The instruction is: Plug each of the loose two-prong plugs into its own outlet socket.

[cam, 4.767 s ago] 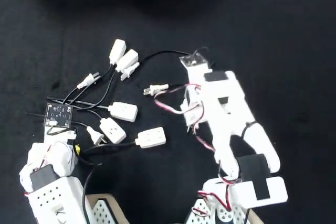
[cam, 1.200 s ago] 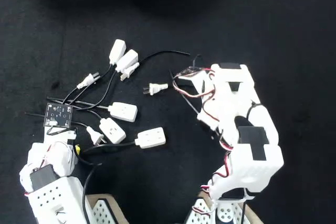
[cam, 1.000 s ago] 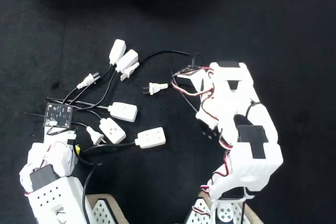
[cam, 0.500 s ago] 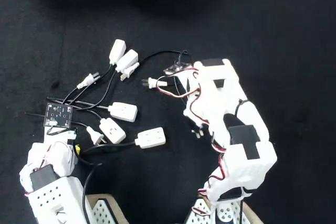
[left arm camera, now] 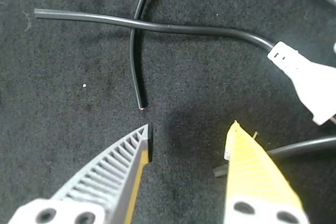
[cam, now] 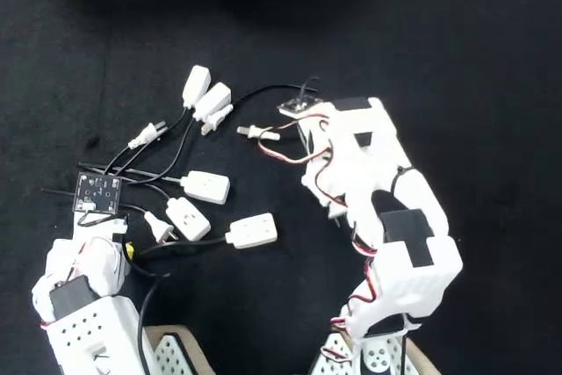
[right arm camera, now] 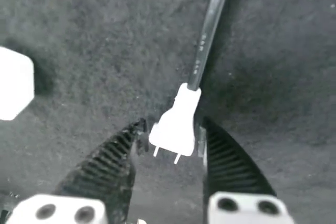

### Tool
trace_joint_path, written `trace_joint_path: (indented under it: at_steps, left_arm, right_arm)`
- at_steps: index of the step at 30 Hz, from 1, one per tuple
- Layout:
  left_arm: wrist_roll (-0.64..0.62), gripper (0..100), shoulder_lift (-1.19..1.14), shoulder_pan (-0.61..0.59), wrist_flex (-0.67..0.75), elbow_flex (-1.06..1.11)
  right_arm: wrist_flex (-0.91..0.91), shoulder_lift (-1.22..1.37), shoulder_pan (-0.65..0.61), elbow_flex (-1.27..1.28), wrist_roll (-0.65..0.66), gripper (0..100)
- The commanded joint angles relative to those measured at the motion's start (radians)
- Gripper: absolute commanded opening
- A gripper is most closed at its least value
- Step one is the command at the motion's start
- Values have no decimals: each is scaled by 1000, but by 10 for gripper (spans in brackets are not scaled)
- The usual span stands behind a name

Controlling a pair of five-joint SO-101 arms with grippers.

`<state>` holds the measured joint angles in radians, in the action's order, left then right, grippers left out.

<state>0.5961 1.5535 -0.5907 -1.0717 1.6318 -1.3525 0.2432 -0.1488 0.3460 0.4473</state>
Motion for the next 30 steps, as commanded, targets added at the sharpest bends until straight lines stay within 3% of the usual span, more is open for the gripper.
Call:
trace_joint_path:
  at_steps: [1,5,14,22,26,30]
  left_arm:
    - [11,234,8,13,14,-4]
    - [11,234,8,13,14,-4]
    - [11,234,8,13,14,-4]
    - [11,234,8,13,14,-4]
    - [11,234,8,13,14,-4]
    - [11,234,8,13,14,-4]
  right_arm:
    - [14,44,-8,-64,-29,121]
    - [-3,131,32,-145,-29,35]
    - [-144,196,60,-302,-55,11]
    - [-244,71,149,-323,-68,11]
    - [-181,-35,130,-176,8,11]
    - [26,-90,41,36,8,16]
